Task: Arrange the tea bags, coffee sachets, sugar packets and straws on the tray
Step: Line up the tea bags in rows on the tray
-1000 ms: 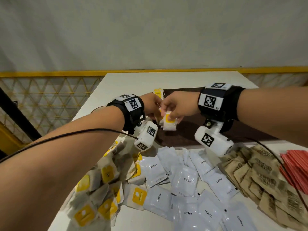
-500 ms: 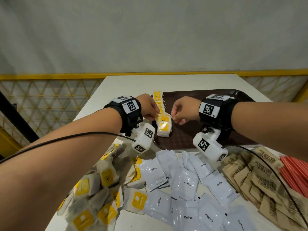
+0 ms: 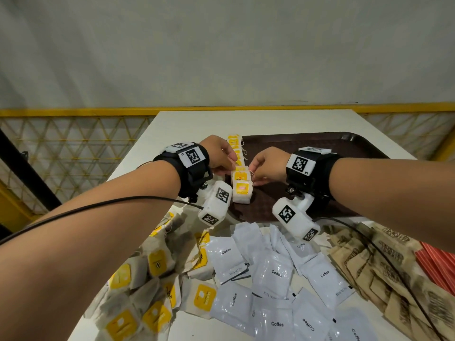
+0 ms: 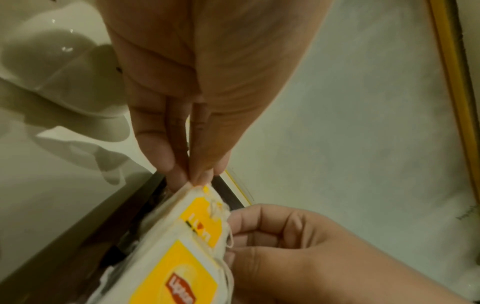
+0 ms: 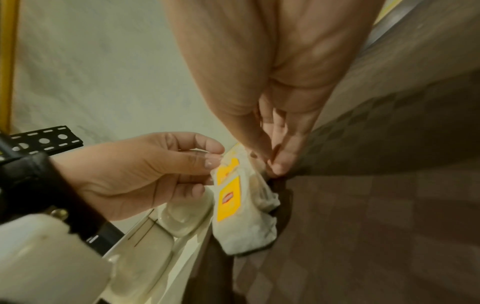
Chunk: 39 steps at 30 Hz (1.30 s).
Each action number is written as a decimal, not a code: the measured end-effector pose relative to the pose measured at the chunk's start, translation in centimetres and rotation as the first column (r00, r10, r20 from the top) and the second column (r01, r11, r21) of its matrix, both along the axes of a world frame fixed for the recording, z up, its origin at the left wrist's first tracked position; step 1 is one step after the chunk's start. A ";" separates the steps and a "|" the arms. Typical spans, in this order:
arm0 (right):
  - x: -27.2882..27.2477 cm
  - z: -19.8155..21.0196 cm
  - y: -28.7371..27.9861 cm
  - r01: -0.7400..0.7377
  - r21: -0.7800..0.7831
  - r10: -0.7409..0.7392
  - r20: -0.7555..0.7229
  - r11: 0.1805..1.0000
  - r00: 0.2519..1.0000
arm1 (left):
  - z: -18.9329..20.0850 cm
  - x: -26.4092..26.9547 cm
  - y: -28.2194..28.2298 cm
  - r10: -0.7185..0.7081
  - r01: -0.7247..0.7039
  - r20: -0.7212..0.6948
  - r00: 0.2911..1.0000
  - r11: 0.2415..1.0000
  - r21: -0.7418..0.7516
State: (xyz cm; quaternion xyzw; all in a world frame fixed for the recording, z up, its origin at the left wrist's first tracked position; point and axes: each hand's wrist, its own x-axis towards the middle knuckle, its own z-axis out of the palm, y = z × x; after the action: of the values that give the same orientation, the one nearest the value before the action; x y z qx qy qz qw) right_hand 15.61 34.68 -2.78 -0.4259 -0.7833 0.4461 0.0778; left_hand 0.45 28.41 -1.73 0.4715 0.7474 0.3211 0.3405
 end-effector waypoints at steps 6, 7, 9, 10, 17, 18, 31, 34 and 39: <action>-0.1 0.3 -0.4 0.068 -0.096 -0.067 0.012 0.993 0.998 | -0.1 -0.1 0.0 0.023 -0.024 -0.127 0.992 1.000 -0.009; -0.2 0.5 -0.6 0.092 -0.143 -0.093 0.000 0.985 0.996 | -0.1 -0.2 0.0 0.027 -0.028 -0.157 0.987 1.000 -0.006; -0.3 0.7 -1.2 0.122 -0.164 -0.128 -0.027 0.979 0.991 | -0.3 -0.2 0.1 0.025 -0.028 -0.176 0.984 0.999 -0.018; -0.3 0.7 -1.3 0.140 -0.159 -0.150 -0.050 0.977 0.987 | -0.4 -0.1 0.2 0.024 -0.029 -0.176 0.984 0.999 -0.025; -0.4 0.4 -1.5 0.128 -0.155 -0.149 -0.129 0.980 0.980 | -0.8 0.5 0.8 0.027 -0.038 -0.205 0.978 0.998 -0.053; -0.4 0.4 -1.5 0.134 -0.160 -0.156 -0.134 0.978 0.979 | -0.8 0.5 0.8 0.031 -0.042 -0.206 0.978 0.998 -0.051; -0.2 -0.2 -1.1 0.063 -0.160 -0.078 -0.094 0.985 0.993 | -0.4 0.7 0.1 -0.032 -0.021 -0.307 0.951 0.986 -0.165; -0.5 -0.4 -1.1 0.062 -0.147 -0.075 -0.090 0.987 0.993 | -0.5 1.0 0.5 -0.062 -0.010 -0.357 0.932 0.980 -0.196; -0.5 -0.3 -0.9 0.038 -0.102 -0.047 -0.087 0.994 0.995 | -1.0 0.5 1.2 -0.040 -0.045 -0.366 0.930 0.974 -0.221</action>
State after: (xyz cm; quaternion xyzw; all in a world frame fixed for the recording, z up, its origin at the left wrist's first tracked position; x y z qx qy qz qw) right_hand 15.09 33.81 -3.12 -0.4254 -0.7464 0.5017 0.1006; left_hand 0.92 29.59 -2.71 0.4803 0.8302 0.1406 0.2455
